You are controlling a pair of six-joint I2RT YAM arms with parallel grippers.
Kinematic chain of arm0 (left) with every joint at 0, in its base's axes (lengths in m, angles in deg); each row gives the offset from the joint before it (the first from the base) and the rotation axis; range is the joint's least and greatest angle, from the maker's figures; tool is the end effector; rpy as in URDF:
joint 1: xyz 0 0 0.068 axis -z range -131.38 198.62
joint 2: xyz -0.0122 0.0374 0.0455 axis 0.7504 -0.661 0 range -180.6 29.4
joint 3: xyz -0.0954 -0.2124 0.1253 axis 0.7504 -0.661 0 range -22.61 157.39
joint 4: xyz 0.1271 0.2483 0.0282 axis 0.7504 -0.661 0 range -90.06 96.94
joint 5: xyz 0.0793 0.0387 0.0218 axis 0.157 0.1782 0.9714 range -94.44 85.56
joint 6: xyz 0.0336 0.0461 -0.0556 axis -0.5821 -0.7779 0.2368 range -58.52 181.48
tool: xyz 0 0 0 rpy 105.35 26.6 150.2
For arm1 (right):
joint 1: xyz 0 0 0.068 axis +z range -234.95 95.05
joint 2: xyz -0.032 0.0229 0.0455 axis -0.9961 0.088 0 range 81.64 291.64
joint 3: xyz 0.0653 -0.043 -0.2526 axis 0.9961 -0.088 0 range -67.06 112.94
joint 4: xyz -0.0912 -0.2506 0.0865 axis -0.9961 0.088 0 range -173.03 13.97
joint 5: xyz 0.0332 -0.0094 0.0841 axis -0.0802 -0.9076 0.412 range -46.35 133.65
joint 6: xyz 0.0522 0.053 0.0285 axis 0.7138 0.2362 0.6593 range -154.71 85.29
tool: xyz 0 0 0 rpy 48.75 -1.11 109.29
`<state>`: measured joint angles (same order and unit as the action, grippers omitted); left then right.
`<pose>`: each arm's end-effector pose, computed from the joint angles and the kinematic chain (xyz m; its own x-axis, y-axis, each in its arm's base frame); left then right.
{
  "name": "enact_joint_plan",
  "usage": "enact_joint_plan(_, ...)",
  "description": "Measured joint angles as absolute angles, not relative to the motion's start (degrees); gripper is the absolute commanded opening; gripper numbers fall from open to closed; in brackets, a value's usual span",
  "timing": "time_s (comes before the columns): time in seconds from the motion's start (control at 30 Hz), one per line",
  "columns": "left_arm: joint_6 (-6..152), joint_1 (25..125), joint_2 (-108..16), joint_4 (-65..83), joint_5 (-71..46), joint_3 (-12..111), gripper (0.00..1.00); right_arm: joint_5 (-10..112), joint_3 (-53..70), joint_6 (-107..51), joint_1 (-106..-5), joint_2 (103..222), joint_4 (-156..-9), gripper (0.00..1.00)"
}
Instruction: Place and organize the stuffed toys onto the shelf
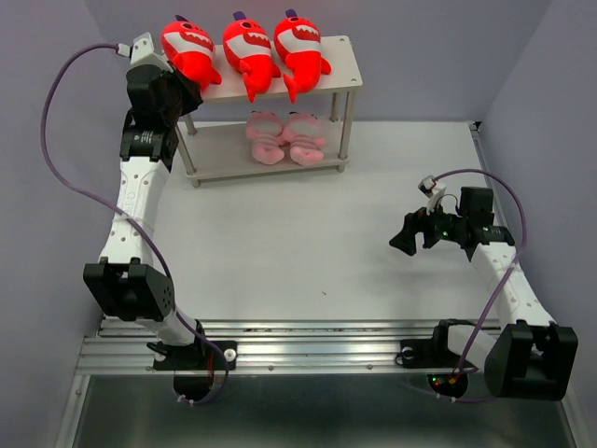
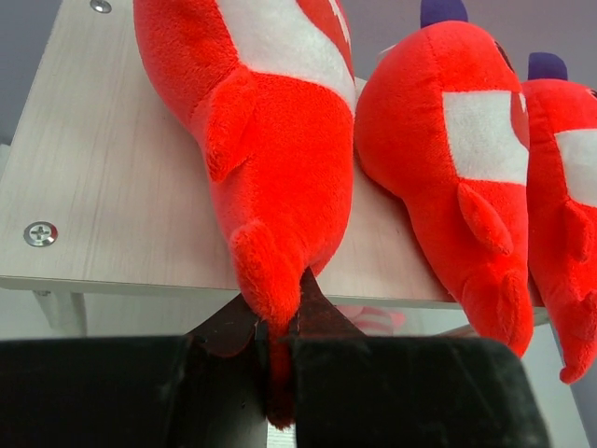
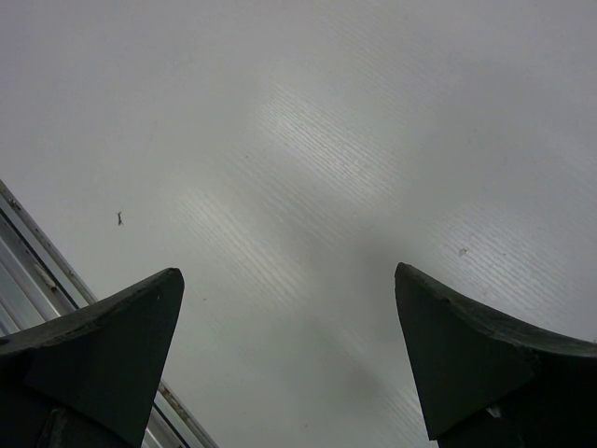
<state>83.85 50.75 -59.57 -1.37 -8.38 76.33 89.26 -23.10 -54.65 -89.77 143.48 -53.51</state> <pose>0.4079 -0.0200 0.4778 -0.0136 -0.3795 -0.9251 0.1086 0.9191 -0.3787 0.2559 0.0276 0.2244 -0.5452 -0.1935 -0.8156 -0.6479 0.7146 0.2636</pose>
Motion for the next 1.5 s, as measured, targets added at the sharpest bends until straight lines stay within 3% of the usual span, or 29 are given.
enact_joint_plan(0.23, 85.2, 50.75, -61.56, -1.0, -9.08, 76.33, 0.0, 89.13, -23.1, -54.65, -89.77, 143.48, -53.51, 1.0)
enact_joint_plan(0.43, 86.12, 50.75, -61.73, 0.33, -10.18, 75.71, 0.09, 89.06, -23.1, -54.65, -89.77, 143.48, -53.53, 1.0)
enact_joint_plan(0.9, 88.68, 50.75, -60.05, 3.65, -10.59, 70.27, 0.49, 89.04, -23.12, -54.74, -89.77, 143.48, -53.51, 1.0)
enact_joint_plan(1.1, 89.44, 50.75, -58.19, 3.76, -11.14, 68.96, 0.71, 88.99, -23.12, -54.85, -90.18, 143.48, -53.53, 1.0)
enact_joint_plan(1.3, 89.79, 50.75, -56.44, 3.79, -11.79, 68.87, 0.85, 88.95, -23.56, -54.87, -90.23, 143.48, -53.53, 1.0)
enact_joint_plan(1.33, 89.84, 50.75, -56.07, 3.92, -11.95, 68.87, 0.93, 88.93, -23.66, -54.85, -90.23, 143.48, -53.53, 1.0)
enact_joint_plan(1.5, 89.86, 50.75, -54.78, 4.55, -12.36, 68.87, 0.95, 88.78, -23.75, -54.87, -90.23, 143.48, -53.53, 1.0)
